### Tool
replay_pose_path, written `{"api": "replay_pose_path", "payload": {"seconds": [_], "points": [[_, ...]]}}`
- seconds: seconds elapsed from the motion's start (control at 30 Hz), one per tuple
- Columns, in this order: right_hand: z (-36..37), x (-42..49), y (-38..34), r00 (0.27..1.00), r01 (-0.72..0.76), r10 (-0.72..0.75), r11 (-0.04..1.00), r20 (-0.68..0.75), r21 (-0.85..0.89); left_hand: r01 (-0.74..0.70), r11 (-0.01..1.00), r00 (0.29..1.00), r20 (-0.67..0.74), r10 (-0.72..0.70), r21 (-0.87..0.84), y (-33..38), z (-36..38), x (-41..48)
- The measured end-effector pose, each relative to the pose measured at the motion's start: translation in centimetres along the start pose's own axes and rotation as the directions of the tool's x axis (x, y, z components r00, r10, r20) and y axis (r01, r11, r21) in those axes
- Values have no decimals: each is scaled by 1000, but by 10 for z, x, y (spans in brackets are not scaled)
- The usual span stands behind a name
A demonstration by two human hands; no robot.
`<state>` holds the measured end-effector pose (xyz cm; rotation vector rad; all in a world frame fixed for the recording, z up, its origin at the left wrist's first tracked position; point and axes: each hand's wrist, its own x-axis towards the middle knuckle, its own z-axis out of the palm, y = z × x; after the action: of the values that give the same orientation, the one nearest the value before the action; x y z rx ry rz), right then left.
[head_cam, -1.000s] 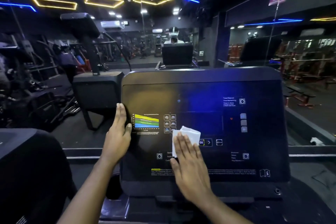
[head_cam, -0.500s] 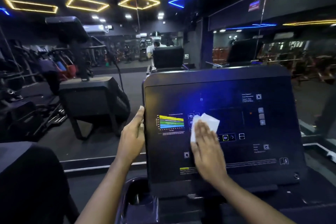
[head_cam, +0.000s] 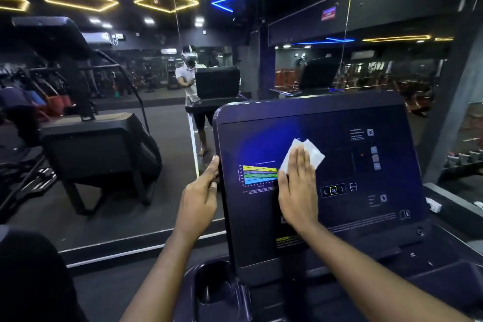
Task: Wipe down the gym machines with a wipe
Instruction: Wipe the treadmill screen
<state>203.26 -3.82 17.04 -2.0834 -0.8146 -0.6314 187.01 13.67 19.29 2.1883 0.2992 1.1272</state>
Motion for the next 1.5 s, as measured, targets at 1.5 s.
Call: {"api": "replay_pose_path", "payload": {"seconds": [1.5], "points": [[33, -134, -42, 894, 331, -296, 942, 336, -52, 256, 966, 966, 47, -254, -25, 16, 34, -19]]}}
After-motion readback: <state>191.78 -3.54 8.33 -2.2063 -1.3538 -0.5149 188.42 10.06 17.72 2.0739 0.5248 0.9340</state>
